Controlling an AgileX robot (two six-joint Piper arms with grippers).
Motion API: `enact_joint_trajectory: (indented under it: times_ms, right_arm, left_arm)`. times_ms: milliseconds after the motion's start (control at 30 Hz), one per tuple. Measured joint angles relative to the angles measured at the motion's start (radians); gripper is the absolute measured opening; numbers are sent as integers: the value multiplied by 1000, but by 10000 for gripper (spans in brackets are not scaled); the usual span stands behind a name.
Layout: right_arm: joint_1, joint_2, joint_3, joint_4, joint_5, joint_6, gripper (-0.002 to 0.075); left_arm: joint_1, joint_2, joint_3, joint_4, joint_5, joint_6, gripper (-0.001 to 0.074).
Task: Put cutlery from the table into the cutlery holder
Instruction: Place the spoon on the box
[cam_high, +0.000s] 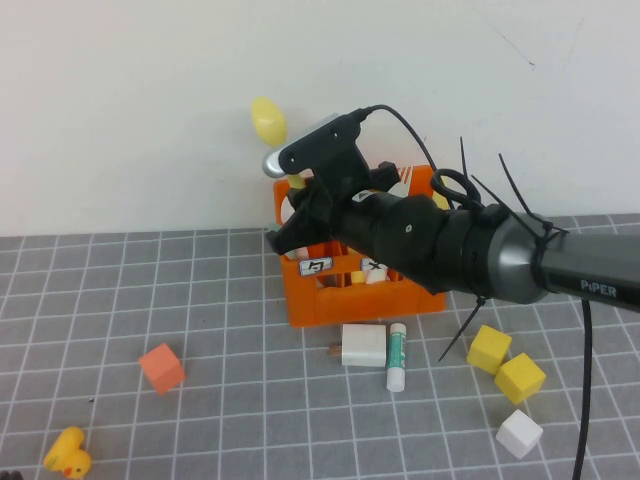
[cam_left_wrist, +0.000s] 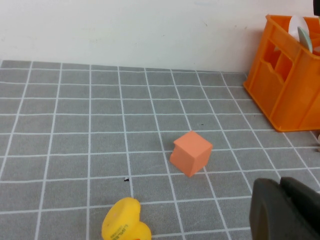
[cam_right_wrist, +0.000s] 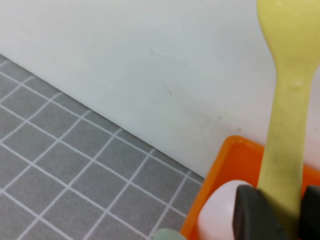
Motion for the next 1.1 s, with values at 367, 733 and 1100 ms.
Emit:
enact_joint_trajectory:
  times_ms: [367,733,1100]
  right_arm:
    - [0,10,21,-40,2,39,177]
    - [0,31,35,-40,2,53,196]
    - [0,43,39,-40,2,55,360]
  left_arm:
    - [0,0,0,0,0,2,-1]
    - [0,0,0,0,0,2,-1]
    - [0,0,0,0,0,2,-1]
